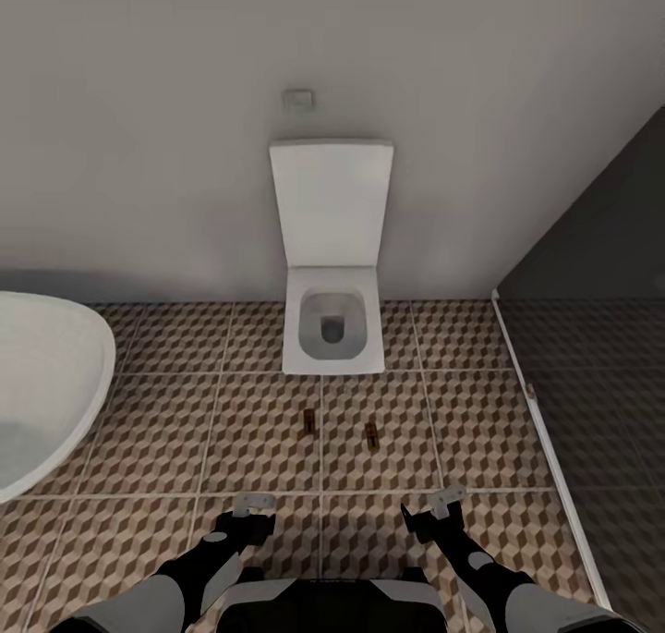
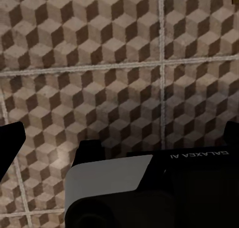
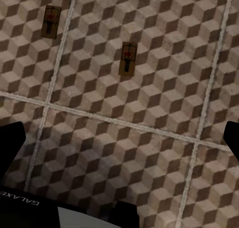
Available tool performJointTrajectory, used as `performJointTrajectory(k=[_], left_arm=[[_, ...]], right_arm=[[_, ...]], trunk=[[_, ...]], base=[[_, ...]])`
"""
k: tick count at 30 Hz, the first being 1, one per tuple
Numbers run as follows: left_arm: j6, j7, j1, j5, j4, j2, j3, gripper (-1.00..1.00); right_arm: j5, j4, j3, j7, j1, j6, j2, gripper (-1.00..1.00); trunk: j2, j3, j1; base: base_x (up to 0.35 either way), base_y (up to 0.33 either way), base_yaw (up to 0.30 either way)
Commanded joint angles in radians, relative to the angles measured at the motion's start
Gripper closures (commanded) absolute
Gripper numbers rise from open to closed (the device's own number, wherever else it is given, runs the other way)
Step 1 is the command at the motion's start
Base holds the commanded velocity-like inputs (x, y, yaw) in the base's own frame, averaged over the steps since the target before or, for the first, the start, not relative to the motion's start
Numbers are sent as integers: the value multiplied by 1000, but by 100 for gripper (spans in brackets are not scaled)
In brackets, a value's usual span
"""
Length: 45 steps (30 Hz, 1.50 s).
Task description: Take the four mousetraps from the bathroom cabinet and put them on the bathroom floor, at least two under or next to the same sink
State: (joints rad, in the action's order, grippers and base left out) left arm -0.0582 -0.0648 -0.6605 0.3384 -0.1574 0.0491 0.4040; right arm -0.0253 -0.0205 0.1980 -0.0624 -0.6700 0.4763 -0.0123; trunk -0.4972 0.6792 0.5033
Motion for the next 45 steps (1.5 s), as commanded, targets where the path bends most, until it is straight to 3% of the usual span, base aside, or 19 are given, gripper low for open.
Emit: performJointTrajectory(k=[1,14,27,38,42,45], left_arm=[[-4,-4,-1,8,1,0,9,-100],[-4,-5,-1,8,1,0,11,-100],[-4,-4,4,7,32,26,15,-100],[-11,-6,62,3,60,16,15,-100],[-69,-6,85,2,98,-2,15,-100],[-216,-6,102,3,176,-19,15,-100]], right_arm=[[-2,1,0,-2,0,3,0,-100],[-2,1,0,-2,5,4,-1,-100],[-2,2,0,-2,7,16,-1,-100],[-2,2,0,-2,24,33,-16,-100],[-2,2,0,-2,39,50,-20,-100],[-2,2,0,-1,58,68,-21,-100]], trunk=[[6,-4,-3],[97,-60,-53],[97,-76,-53],[97,-90,-53],[97,-95,-53],[97,-98,-53]], base=[[0,0,0],[0,0,0],[0,0,0],[0,0,0],[0,0,0],[0,0,0]])
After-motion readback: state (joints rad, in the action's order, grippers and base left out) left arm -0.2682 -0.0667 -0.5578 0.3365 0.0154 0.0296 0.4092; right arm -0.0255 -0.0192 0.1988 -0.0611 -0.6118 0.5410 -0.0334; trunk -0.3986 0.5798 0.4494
